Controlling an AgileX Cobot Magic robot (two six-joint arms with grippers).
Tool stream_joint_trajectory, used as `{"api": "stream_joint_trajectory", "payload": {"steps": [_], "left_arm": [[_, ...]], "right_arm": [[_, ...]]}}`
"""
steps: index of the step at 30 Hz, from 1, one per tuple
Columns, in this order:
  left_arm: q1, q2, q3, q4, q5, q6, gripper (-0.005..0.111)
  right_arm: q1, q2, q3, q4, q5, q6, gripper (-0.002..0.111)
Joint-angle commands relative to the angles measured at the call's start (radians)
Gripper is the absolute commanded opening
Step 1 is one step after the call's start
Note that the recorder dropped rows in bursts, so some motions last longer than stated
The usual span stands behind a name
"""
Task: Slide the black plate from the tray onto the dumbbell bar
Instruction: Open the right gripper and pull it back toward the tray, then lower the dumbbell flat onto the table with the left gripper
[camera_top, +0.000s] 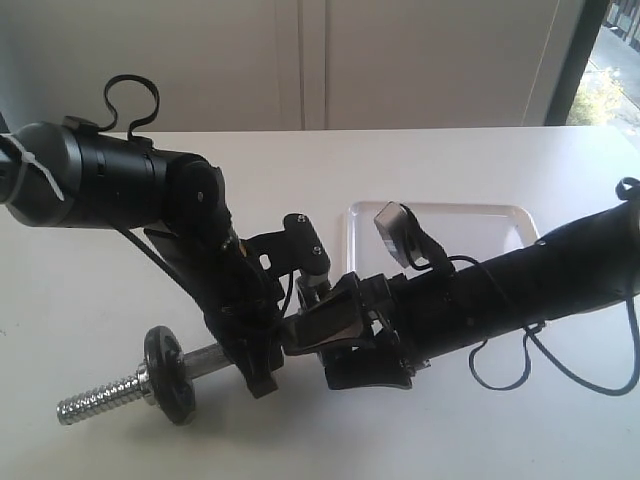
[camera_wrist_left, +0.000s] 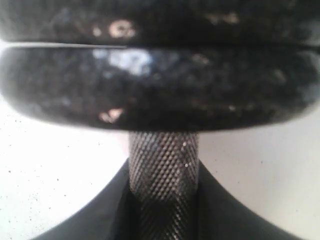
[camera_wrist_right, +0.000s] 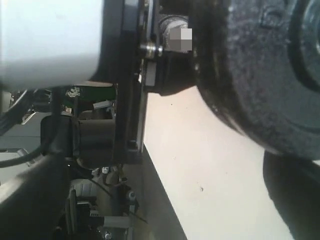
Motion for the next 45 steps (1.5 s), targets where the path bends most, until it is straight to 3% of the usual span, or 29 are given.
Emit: {"api": "stream_joint_trajectory", "payload": {"steps": [1,5,8,18,29,45], "left_arm": [[-0.005,-0.060,-0.026,-0.062,-0.033,0.000,0.000],[-0.005,-0.060,-0.026,-0.062,-0.029,0.000,0.000],[-0.005,-0.060,-0.026,-0.062,-0.023,0.000,0.000],[-0.005,-0.060,-0.026,-0.062,0.013,0.002,0.000],[-0.005,-0.060,-0.026,-0.062,0.054,0.002,0.000],[-0.005,-0.031,-0.026,-0.075,0.083,0.002,0.000]], "right_arm": [[0.001,-0.012,-0.025,-0.040,0.017,0.089,0.098],[-0.001,-0.012,-0.041,-0.104,0.017,0.147,0.094],[-0.013,-0.014,-0.041,-0.113,0.017,0.164,0.082],[-0.130,-0.037,-0.041,-0.110,0.017,0.136,0.000],[-0.245,-0.180,-0.039,-0.097,0.017,0.119,0.000],[-0.249,-0.232,-0.039,-0.094,0.017,0.119,0.000]]}}
